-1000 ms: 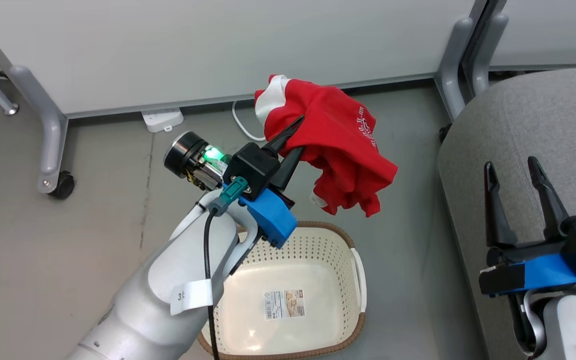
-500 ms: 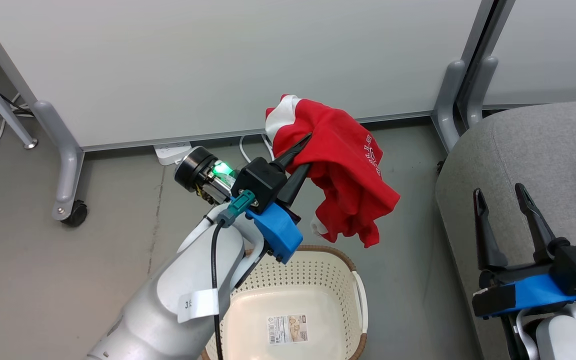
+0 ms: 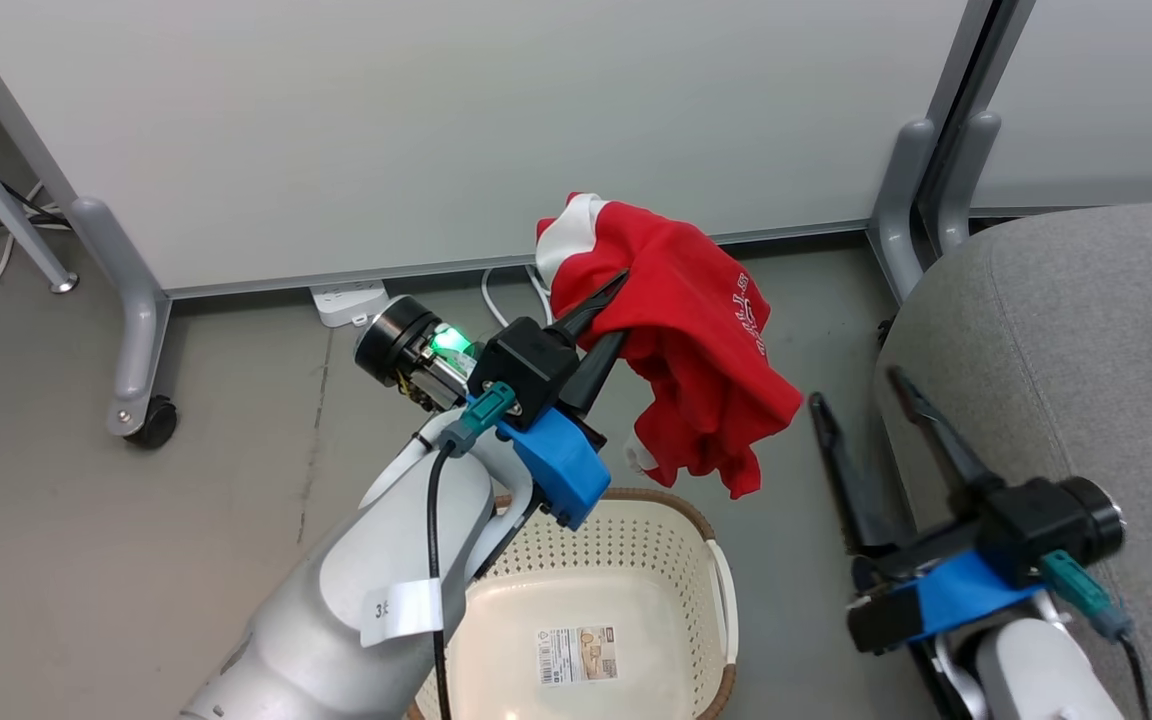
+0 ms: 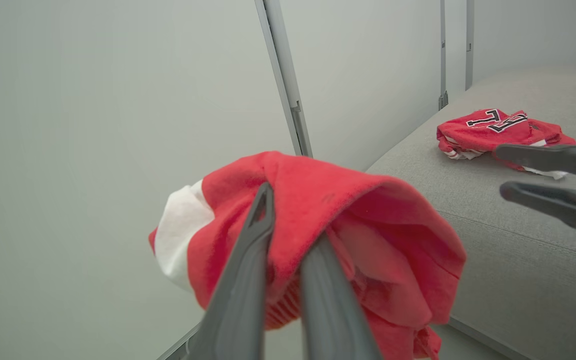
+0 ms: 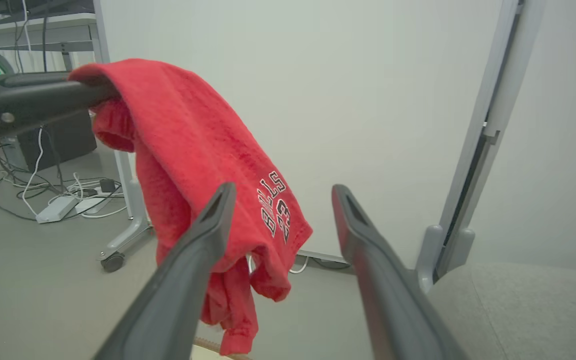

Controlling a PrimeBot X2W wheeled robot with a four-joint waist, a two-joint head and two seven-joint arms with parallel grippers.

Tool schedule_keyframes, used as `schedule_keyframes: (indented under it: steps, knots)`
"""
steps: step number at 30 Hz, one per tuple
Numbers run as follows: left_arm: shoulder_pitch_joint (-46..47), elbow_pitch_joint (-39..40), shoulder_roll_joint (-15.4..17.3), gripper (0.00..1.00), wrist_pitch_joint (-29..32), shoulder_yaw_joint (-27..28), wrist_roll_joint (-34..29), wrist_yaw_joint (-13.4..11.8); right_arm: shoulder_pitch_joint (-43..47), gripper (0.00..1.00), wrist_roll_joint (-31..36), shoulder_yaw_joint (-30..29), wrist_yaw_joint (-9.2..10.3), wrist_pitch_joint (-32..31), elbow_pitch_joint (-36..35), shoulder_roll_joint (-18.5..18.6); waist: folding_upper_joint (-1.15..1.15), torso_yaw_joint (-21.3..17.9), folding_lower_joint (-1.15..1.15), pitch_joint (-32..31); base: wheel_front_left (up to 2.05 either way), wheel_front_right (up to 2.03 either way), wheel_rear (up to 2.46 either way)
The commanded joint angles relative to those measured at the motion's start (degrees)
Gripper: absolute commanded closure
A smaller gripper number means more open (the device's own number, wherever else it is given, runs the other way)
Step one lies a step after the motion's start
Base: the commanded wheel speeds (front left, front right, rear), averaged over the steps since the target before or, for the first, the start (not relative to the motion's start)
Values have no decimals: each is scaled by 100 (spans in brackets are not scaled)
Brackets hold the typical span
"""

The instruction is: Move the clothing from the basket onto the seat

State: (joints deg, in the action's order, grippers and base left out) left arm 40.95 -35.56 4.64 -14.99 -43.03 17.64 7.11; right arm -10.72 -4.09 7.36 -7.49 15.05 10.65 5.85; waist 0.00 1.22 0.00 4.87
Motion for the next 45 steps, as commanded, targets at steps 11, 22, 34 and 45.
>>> schedule_keyframes:
  steps: [11, 22, 34, 45]
  knots:
    - [109, 55, -65, 100, -29, -9, -69, 48, -1070, 0, 70, 1165, -1, 20, 565, 146, 0, 98, 0, 208, 0, 0, 0]
    - [276, 140, -134, 100, -29, -139, -59, 38, -2051, 0, 362, 1501, -1, 19, 1708, 16, 0, 222, 0, 461, 0, 0, 0]
    - [361, 179, -165, 100, -29, -208, 3, 39, -2368, 100, 468, 1403, -1, 20, 2266, -152, 0, 276, 0, 595, 0, 0, 0]
    - [396, 141, -169, 100, -29, -230, 41, 40, -2401, 100, 421, 1396, -1, 20, 2251, -190, 0, 262, 0, 613, 0, 0, 0]
